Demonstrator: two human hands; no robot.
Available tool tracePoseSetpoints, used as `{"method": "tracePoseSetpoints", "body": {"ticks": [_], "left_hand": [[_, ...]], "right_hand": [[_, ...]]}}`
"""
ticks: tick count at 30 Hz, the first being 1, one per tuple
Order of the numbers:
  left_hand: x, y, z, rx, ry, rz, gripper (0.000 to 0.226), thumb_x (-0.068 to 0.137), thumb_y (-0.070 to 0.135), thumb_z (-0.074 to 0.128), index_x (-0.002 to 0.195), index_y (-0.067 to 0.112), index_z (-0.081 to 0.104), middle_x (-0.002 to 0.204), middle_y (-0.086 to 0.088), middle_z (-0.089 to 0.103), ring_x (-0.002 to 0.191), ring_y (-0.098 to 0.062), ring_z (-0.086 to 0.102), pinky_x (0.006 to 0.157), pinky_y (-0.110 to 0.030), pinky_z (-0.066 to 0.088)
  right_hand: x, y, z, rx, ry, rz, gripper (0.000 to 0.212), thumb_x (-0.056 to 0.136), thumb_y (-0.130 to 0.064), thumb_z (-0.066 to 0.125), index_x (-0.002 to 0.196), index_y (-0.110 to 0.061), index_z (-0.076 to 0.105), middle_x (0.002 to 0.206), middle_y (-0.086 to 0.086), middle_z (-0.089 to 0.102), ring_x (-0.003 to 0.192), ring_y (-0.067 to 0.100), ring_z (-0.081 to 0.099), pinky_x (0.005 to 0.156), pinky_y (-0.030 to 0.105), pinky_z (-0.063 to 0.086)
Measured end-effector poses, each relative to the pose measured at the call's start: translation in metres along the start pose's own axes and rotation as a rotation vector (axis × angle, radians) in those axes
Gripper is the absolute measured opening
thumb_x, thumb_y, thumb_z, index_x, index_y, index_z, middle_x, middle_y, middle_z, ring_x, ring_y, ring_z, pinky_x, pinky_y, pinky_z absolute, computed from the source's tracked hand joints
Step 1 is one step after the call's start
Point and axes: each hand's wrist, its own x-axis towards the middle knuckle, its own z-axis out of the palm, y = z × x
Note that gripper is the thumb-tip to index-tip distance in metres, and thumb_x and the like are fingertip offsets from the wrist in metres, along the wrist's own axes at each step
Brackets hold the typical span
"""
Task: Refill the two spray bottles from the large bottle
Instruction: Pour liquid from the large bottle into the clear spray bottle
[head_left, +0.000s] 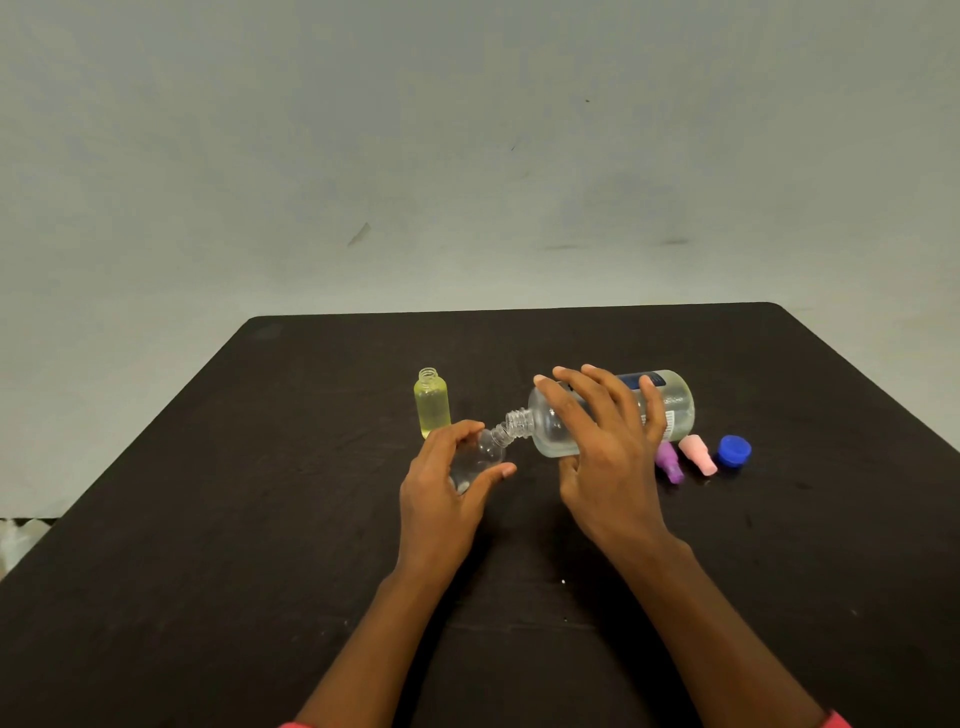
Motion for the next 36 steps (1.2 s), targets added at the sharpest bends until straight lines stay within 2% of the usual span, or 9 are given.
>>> {"method": "tracePoseSetpoints", "body": {"ticks": [20,27,36], "left_hand": [[-0.0004,-0.0009,0.0000,-0.004,0.005,0.004,0.048,0.070,0.024,0.082,0.103,0.046,0.055,0.105,0.014,0.064,0.101,-0.008,0.061,0.089,-0.039,0.052],[0.0000,-0.0003,0.0001,-0.001,0.009,0.014,0.048,0.070,0.025,0.082,0.103,0.045,0.054,0.104,0.015,0.064,0.100,-0.005,0.061,0.088,-0.033,0.052],[-0.0001,-0.0017,0.0003,-0.011,0.007,0.003,0.049,0.070,0.024,0.083,0.104,0.046,0.055,0.104,0.016,0.064,0.100,-0.005,0.061,0.089,-0.032,0.051]], "right_hand": [[-0.0003,0.0003,0.0002,-0.003,0.000,-0.001,0.085,0.052,0.012,0.074,0.129,-0.020,0.054,0.131,0.003,0.059,0.128,0.024,0.046,0.117,0.041,0.003],[-0.0005,0.0002,0.0007,0.000,0.002,0.002,0.087,0.052,0.013,0.074,0.129,-0.022,0.052,0.131,0.003,0.059,0.128,0.024,0.046,0.118,0.040,0.002],[-0.0001,0.0004,0.0014,0.005,0.003,-0.002,0.087,0.053,0.013,0.073,0.130,-0.023,0.050,0.131,0.002,0.059,0.129,0.022,0.045,0.117,0.043,0.005]]}}
